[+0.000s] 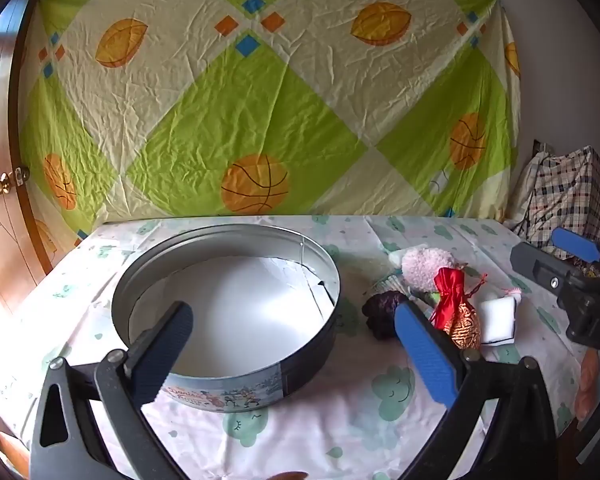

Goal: Organize soft objects

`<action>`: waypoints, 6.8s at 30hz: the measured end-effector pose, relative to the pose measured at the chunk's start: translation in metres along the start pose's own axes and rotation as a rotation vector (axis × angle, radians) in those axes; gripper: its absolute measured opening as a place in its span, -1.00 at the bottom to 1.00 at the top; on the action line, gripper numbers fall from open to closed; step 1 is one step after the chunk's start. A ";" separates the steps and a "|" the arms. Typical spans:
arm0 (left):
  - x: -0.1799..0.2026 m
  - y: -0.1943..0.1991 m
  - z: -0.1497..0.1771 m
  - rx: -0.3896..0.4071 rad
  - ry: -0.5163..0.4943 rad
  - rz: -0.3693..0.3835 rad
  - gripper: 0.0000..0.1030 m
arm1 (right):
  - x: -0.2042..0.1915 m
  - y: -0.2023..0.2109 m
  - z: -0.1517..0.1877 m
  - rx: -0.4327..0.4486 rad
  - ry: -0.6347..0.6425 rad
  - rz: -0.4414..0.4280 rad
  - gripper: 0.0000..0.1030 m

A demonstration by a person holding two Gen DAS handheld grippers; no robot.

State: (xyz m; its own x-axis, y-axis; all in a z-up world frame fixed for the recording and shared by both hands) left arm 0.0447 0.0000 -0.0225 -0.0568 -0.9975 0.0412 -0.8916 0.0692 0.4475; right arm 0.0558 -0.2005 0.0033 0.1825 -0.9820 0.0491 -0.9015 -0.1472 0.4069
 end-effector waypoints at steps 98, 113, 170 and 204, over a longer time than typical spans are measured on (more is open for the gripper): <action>0.141 -0.092 0.042 -0.185 -0.165 0.207 0.83 | 0.113 -0.037 0.079 -0.101 -0.222 0.104 0.99; 0.161 -0.114 0.050 -0.292 -0.146 0.378 -0.68 | 0.114 -0.053 0.085 -0.142 -0.233 0.073 0.99; 0.088 -0.072 0.037 -0.083 0.017 0.329 -0.71 | 0.067 -0.062 0.133 -0.389 -0.124 -0.014 0.36; 0.027 -0.054 0.032 0.019 0.058 0.170 -0.71 | 0.020 -0.058 0.068 -0.047 -0.105 -0.111 0.33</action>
State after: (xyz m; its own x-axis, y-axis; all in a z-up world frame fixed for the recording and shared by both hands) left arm 0.0768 -0.0307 -0.0735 -0.1818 -0.9691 0.1670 -0.8796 0.2361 0.4130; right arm 0.0848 -0.2198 -0.0818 0.2361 -0.9672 -0.0935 -0.8582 -0.2527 0.4468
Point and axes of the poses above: each gripper's, at about its wrist camera, not at the fingertips, and y roughly against the way its jaws point, x to its right, z to its underside, the point moved 5 cm from there along -y, roughly the way its jaws point, and after that the axes turned 4 degrees about z, right-handed, at the moved point
